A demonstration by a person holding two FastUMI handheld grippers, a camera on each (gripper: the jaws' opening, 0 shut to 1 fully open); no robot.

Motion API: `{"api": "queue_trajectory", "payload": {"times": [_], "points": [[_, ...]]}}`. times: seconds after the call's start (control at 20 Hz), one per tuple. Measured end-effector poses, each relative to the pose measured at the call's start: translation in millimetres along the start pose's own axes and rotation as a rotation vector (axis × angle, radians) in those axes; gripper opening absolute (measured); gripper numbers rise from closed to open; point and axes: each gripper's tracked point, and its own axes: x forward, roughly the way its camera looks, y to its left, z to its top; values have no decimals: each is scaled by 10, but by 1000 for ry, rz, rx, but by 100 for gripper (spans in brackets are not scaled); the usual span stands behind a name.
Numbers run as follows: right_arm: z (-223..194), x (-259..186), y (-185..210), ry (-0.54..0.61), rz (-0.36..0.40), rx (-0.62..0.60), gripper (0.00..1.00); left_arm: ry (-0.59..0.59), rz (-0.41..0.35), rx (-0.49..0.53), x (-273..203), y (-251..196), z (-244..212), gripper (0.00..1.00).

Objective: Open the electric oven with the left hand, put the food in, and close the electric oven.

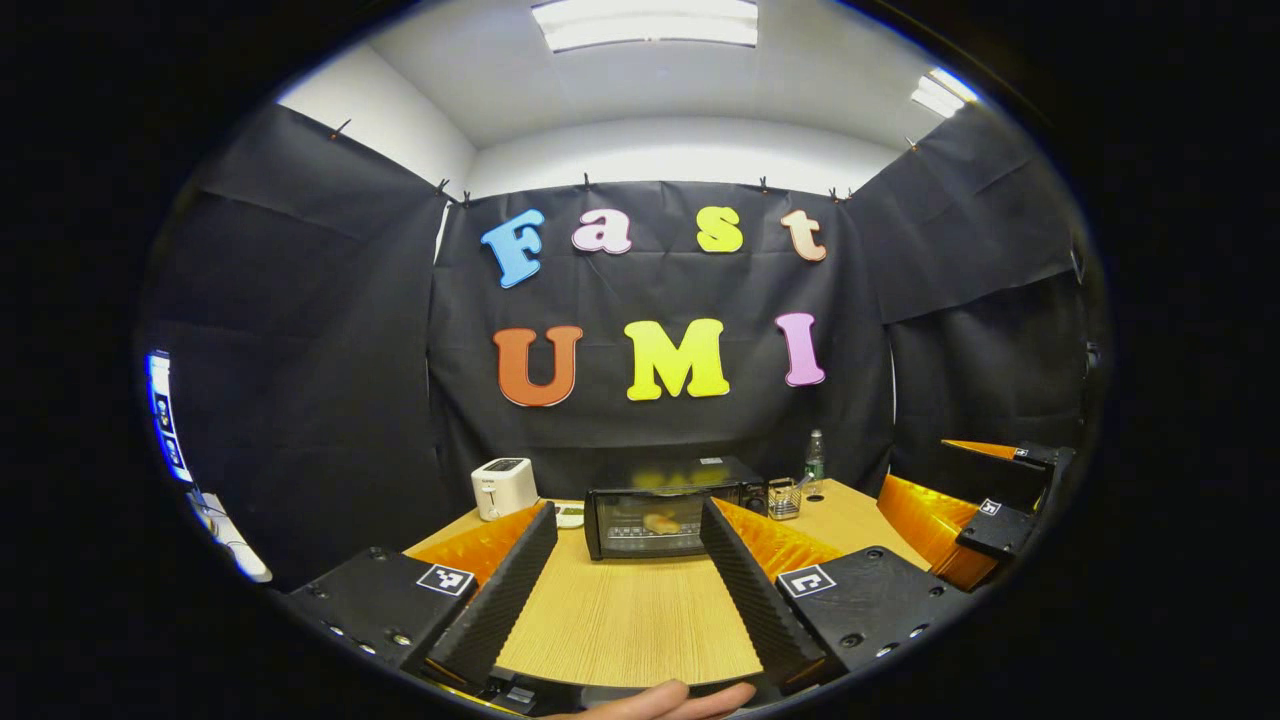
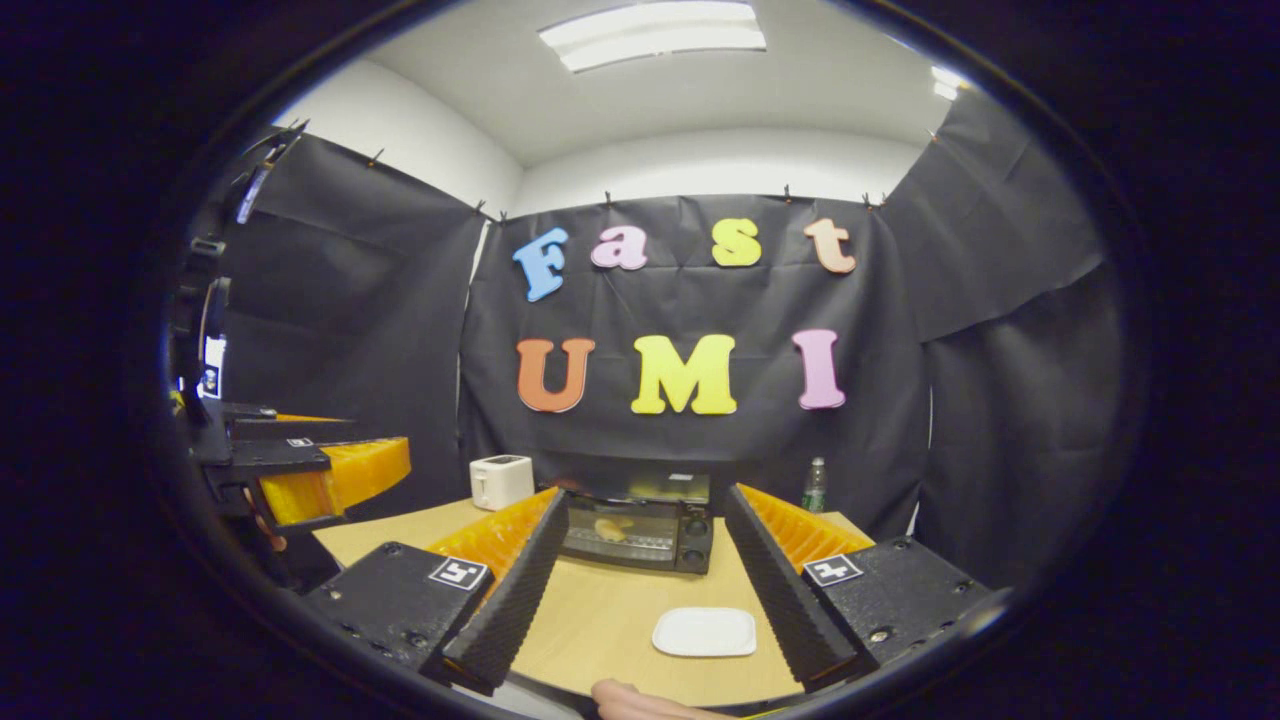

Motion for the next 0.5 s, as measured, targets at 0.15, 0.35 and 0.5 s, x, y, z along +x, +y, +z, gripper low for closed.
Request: {"api": "queue_trajectory", "payload": {"times": [0.15,0.35,0.5], "points": [[57,0,-111,-7,-23,12,96,-12,0,-1,-17,12,36,94],[103,1,-189,-18,-40,15,96,-22,-7,1,-25,-15,59,94],[124,16,-213,-18,-42,15,96,-21,-6,0,-11,4,63,94]]}}
